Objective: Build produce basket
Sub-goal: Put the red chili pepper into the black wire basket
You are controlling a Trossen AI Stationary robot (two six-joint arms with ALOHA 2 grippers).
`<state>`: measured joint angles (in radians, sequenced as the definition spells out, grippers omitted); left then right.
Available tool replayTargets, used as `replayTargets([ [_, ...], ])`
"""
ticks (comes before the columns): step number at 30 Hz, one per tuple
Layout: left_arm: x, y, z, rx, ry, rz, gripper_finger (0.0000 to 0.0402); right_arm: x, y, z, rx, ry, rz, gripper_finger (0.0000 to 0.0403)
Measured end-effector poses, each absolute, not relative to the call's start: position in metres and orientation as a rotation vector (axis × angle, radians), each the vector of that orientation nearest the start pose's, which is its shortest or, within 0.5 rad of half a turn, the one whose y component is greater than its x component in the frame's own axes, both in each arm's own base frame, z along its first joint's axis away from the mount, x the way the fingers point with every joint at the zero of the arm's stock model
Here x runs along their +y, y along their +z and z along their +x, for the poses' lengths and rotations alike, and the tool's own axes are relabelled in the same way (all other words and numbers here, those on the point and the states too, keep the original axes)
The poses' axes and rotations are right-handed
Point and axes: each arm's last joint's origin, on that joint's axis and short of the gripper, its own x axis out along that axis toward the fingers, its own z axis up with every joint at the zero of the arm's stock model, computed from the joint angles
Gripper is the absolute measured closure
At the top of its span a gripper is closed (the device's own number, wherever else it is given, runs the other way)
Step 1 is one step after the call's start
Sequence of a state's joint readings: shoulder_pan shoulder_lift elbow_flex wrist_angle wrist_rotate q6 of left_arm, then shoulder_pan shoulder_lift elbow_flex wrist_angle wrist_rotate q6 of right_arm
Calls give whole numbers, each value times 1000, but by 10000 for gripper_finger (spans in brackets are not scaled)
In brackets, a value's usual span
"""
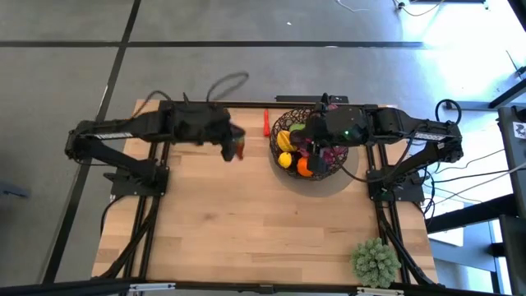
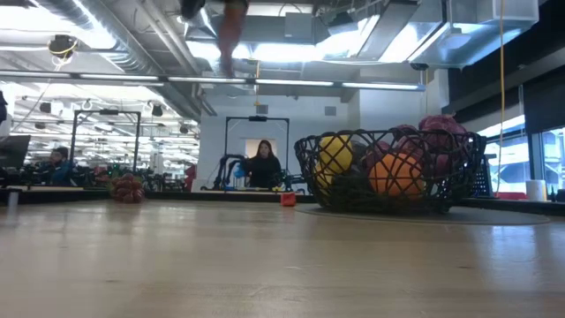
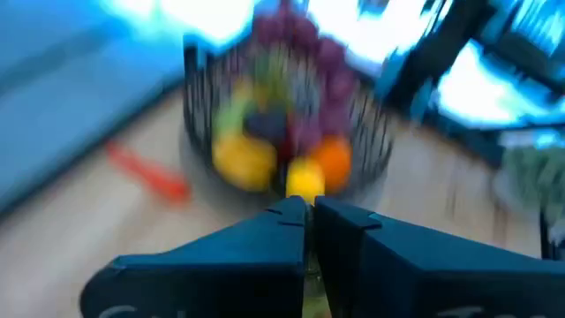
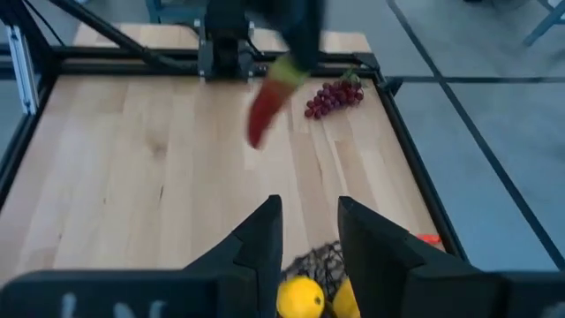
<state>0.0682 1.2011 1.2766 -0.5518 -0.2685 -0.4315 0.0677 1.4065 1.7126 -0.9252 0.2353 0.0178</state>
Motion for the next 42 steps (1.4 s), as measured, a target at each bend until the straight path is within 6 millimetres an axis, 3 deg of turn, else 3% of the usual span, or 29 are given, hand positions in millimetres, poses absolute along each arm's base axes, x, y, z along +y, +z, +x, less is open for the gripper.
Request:
replayTargets([
  [5,31,429,244,224,406,-246,401,12,439,279,577,-161,-68,291],
  [9,32,444,240,183,399,-202,401,11,438,285,560,-200,-73,276],
  [17,32,445,240,189,395,-175,401,4,436,298,525,-231,-119,227],
  [25,32,445,242,189,393,-170,401,3,436,309,464,-251,-68,228],
  [31,32,445,242,188,391,-153,401,1,426,322,493,-242,-38,227],
  [42,30,451,243,134,327,-133,402,4,408,356,462,-158,-141,224],
])
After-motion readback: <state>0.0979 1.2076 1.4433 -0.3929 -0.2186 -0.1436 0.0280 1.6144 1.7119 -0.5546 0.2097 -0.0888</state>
